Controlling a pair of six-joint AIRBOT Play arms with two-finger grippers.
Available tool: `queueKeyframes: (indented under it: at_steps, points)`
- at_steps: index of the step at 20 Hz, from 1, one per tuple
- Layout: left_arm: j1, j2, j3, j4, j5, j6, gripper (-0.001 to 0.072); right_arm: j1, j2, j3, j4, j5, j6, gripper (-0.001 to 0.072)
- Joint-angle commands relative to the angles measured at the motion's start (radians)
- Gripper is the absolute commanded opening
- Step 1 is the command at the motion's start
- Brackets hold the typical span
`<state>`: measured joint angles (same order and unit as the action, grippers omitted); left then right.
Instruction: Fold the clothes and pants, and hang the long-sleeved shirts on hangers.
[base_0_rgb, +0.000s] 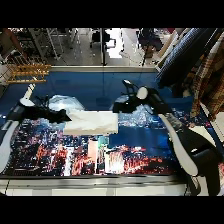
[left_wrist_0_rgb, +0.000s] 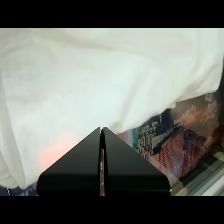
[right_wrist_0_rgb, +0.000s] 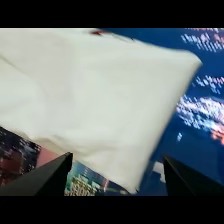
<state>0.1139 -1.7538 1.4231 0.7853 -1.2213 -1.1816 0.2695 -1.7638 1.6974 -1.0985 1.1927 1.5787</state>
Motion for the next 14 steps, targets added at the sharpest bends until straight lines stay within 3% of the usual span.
queueKeyframes:
  at_steps: [1, 5, 11, 12, 14]
  points:
    - [-0.027, -0.107, 0.0, 0.009, 0.056, -0.052, 0.0006, -0.11, 0.014, -0.201, 0.181, 0.008, -0.06, 0.0668]
    - [-0.027, -0.151, 0.0, 0.116, 0.055, -0.094, 0.0006, -0.133, -0.115, -0.192, 0.433, -0.105, -0.236, 0.0654]
    - [-0.027, -0.148, 0.002, 0.119, 0.051, -0.094, 0.0006, -0.104, -0.364, 0.065, 0.599, 0.022, -0.216, 0.064]
    - [-0.027, -0.147, 0.002, 0.119, 0.05, -0.095, 0.0006, -0.093, -0.393, 0.106, 0.628, 0.036, -0.203, 0.0609]
    - [-0.027, -0.137, 0.002, 0.116, 0.051, -0.094, 0.0006, -0.072, -0.424, 0.185, 0.664, 0.055, -0.204, 0.0285]
